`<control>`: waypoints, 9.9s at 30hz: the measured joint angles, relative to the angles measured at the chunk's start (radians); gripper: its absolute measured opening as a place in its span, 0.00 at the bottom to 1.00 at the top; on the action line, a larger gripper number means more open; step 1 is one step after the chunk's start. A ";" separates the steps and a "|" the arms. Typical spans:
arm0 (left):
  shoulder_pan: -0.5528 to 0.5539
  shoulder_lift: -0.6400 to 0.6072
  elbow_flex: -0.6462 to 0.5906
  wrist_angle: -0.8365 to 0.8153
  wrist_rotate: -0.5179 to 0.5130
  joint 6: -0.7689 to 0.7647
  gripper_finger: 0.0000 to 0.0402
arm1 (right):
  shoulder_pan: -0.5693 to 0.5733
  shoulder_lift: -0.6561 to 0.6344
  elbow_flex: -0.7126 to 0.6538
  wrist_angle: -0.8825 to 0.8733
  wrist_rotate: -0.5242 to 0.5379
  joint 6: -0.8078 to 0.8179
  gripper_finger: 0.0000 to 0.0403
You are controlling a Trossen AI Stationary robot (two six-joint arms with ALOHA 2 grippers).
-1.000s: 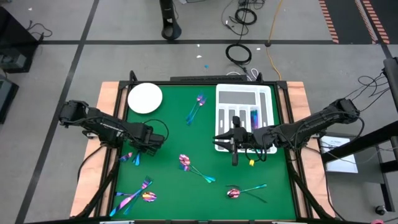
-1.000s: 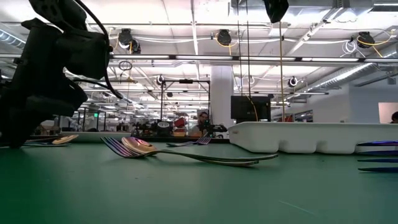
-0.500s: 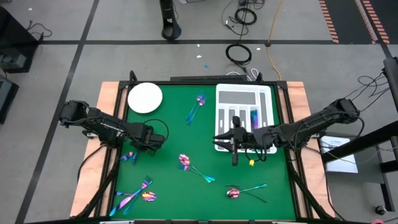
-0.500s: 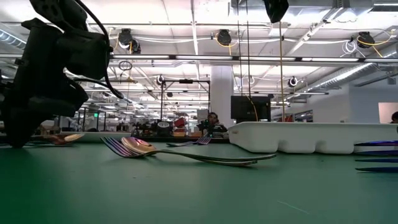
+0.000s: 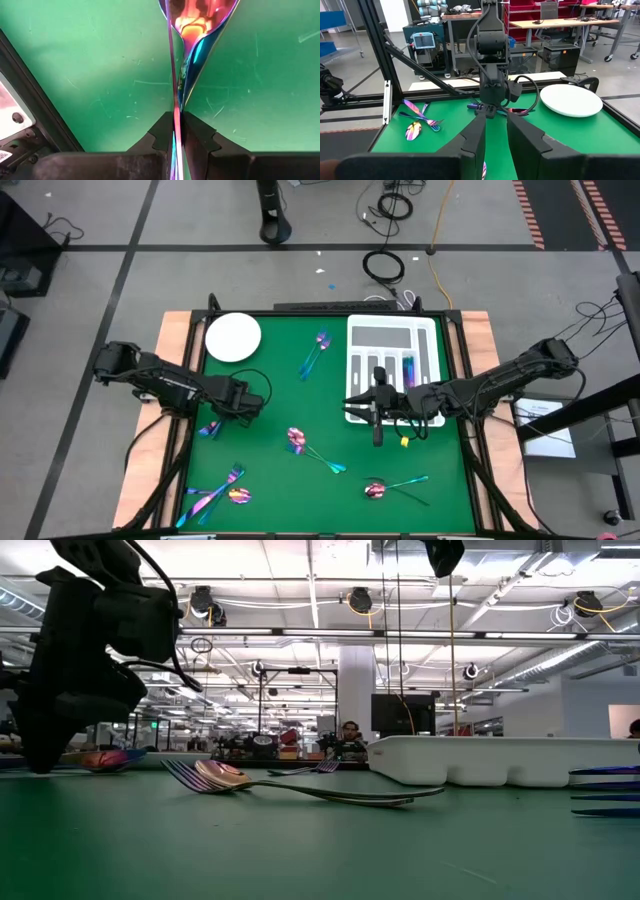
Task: Sort silverware
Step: Put the blue knife into the white cutlery tray
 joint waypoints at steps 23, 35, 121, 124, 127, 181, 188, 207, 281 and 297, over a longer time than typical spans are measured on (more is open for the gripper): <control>-0.001 -0.122 0.003 -0.017 -0.007 0.017 0.09 | 0.000 0.000 0.000 -0.018 0.005 0.000 0.17; -0.001 -0.206 0.003 -0.010 -0.042 -0.034 0.09 | 0.000 0.000 0.000 -0.019 0.005 0.013 0.17; -0.002 -0.062 0.003 0.042 -0.023 0.071 0.09 | -0.002 0.000 0.000 -0.037 0.004 0.015 0.17; -0.002 -0.062 0.003 0.061 -0.030 0.077 0.09 | -0.002 0.000 0.000 -0.037 0.004 0.015 0.17; -0.002 -0.062 0.003 0.074 -0.027 0.104 0.09 | -0.002 0.000 0.000 -0.037 0.004 0.015 0.17; -0.002 -0.049 -0.070 0.127 0.011 0.121 0.27 | -0.002 0.000 0.000 -0.045 0.004 0.018 0.17; -0.002 -0.049 -0.070 0.131 0.016 0.131 0.25 | -0.002 0.000 0.000 -0.045 0.004 0.018 0.17; -0.002 -0.050 -0.037 0.095 0.005 0.152 0.06 | -0.002 0.000 0.000 -0.045 0.004 0.018 0.17; -0.034 -0.055 -0.190 1.961 0.036 1.101 0.07 | -0.209 0.262 0.000 0.139 -0.283 0.027 0.46; -0.044 0.028 -0.188 2.125 -0.150 1.119 0.07 | -0.209 0.371 0.000 0.331 -0.289 0.026 0.60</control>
